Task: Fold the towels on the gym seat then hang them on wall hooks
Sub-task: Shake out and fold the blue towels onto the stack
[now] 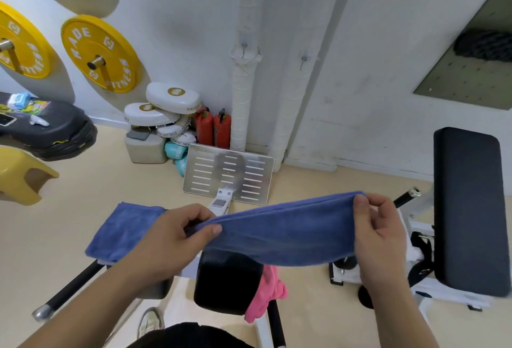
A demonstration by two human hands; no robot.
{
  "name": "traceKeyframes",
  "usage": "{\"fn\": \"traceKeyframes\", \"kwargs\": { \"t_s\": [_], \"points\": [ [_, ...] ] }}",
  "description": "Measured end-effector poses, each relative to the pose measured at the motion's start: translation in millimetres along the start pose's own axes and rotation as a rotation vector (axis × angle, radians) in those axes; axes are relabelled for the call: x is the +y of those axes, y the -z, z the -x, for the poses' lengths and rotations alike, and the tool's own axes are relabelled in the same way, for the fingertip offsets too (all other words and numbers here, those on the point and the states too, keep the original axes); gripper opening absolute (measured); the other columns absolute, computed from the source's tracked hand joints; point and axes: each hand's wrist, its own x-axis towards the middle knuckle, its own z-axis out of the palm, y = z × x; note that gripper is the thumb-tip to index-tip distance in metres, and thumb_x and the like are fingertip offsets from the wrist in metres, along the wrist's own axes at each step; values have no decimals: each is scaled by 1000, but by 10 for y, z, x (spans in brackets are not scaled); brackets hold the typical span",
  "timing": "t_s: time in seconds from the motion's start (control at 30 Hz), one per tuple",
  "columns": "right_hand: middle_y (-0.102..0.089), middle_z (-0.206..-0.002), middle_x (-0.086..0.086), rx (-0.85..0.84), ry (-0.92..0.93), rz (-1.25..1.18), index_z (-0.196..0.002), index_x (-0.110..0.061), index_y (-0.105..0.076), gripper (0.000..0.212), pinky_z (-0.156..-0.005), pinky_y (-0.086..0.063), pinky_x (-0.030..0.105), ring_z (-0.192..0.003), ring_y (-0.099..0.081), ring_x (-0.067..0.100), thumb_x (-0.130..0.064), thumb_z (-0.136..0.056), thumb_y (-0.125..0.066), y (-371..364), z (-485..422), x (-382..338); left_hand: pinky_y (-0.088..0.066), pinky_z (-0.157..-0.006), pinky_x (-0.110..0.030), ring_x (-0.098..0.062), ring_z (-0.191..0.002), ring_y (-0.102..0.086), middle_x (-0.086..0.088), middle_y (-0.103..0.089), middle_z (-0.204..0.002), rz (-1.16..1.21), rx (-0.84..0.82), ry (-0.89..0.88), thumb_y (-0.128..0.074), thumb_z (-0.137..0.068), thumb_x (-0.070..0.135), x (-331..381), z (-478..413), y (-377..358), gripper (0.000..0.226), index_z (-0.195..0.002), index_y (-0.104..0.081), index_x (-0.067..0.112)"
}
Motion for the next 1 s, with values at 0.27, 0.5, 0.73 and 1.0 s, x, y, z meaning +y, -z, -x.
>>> {"fn": "traceKeyframes", "kwargs": {
  "t_s": [0.27,0.5,0.73,1.0],
  "points": [
    [-70,-83,4,-76,-83,70,-93,-31,-57,14,-66,-46,31,-78,-65,19,-36,-105,-52,-108,131,190,-40,-59,-25,-2,-56,-53,11,-61,-57,117,159,220,-75,-89,35,-109,86,103,32,-67,-64,14],
    [-67,-85,5,-101,-294,36,-96,-17,-61,20,-69,-48,35,-81,-61,24,-34,-105,-54,-346,260,539,-51,-48,-20,-2,-48,-59,5,-66,-59,425,-28,527,-69,-97,18,-312,115,75,19,-94,-71,0],
    [-73,-91,9,-145,-331,-68,-92,-23,-67,14,-75,-59,66,-86,-70,31,-34,-100,-63,-548,482,335,-65,-78,-45,-31,-81,-75,-21,-78,-91,608,118,493,-69,-97,13,-281,94,-49,10,-98,-78,7],
    [-75,-77,1,-356,-189,-132,-86,-17,-67,10,-73,-63,46,-70,-71,13,-13,-93,-74,-954,883,-125,-62,-82,-30,-14,-88,-77,5,-81,-88,466,112,229,-66,-96,8,231,111,-322,19,-96,-79,21]
  ]
}}
